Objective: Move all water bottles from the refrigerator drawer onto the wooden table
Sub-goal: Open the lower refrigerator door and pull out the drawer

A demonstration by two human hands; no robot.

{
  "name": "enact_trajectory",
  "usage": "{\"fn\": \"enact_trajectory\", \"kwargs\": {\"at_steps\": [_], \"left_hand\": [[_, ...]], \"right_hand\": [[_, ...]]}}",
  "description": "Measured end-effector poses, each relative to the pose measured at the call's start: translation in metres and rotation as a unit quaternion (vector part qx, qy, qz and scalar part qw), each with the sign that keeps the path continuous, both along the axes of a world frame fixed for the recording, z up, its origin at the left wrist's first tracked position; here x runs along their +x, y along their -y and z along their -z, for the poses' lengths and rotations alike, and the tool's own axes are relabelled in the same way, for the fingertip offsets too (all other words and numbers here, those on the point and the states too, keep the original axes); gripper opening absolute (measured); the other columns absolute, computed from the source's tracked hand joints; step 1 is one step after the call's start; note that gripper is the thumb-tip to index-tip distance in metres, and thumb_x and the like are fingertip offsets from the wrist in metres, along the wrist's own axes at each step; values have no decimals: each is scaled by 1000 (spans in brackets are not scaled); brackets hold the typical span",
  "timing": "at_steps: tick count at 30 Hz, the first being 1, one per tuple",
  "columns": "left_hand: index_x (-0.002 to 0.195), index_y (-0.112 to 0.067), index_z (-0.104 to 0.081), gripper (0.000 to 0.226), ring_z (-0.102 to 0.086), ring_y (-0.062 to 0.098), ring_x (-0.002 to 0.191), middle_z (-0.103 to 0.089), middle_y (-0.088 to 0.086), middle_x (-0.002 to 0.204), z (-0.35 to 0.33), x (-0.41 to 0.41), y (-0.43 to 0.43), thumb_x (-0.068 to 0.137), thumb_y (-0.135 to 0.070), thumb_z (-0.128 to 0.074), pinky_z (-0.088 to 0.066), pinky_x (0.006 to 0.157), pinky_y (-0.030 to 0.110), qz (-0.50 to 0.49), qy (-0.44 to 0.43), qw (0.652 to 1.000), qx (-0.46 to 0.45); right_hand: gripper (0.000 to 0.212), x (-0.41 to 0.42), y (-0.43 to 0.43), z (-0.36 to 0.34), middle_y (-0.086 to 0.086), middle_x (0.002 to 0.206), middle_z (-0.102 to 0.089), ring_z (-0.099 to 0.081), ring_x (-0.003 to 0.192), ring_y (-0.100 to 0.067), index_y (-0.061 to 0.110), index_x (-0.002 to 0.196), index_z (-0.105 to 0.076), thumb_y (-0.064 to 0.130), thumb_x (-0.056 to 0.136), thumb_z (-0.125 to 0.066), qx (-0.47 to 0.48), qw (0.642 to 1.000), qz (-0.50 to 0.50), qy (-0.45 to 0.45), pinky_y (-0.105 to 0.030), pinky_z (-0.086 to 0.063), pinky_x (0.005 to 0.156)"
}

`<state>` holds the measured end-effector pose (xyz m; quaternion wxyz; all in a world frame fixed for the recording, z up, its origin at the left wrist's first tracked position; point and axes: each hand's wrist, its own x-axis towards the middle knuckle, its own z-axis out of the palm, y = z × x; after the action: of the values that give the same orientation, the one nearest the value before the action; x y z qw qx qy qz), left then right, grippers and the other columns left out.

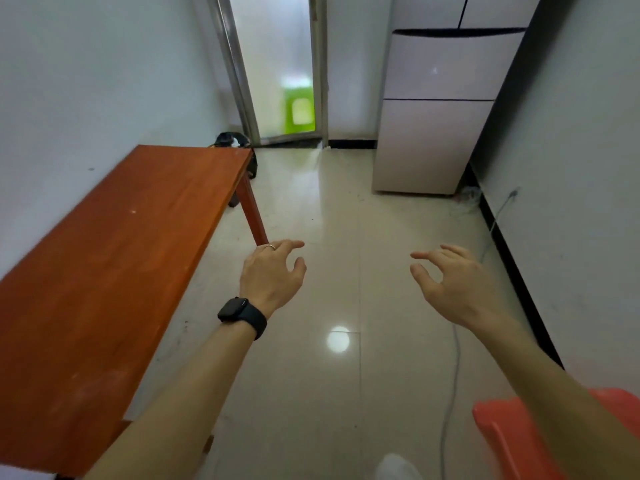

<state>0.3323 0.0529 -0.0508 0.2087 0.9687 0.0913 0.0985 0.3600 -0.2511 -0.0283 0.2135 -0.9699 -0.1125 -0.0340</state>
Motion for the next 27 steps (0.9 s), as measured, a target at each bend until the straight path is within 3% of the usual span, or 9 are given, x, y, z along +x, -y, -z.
{"fn": "enact_trajectory", "kwargs": {"at_steps": [5,11,22,27], "left_hand": [[129,-34,-63,35,-62,23,105,-69,-3,115,2,120,-5,95,-38,-54,-53,94,47,12,-14,1000,-2],[131,-33,-63,36,-55,22,124,-64,-3,132,-4,289,3,96,-36,-55,-45,104,43,8,-7,1000,-3],[130,-35,-63,35,-56,20,120,-64,-4,131,-13,571,41,97,-36,-54,-46,101,39,44,-27,999,-1],[131,-37,-61,34,-56,19,119,-63,-5,133,-7,713,51,98,-38,-52,-46,100,37,70,-24,997,9]], "right_hand": [[35,116,-5,7,5,132,-64,-40,138,-18,29,127,-66,42,98,-52,15,1000,11,8,-44,-35,112],[33,282,7,8,6,133,-63,-39,140,-17,30,125,-67,42,99,-51,46,999,21,4,-46,-34,114],[28,548,33,1,9,128,-66,-40,139,-16,27,120,-71,34,98,-55,95,994,48,23,-40,-33,114],[28,677,44,2,13,124,-68,-38,140,-14,30,121,-69,36,98,-54,105,992,64,33,-43,-34,113]]}}
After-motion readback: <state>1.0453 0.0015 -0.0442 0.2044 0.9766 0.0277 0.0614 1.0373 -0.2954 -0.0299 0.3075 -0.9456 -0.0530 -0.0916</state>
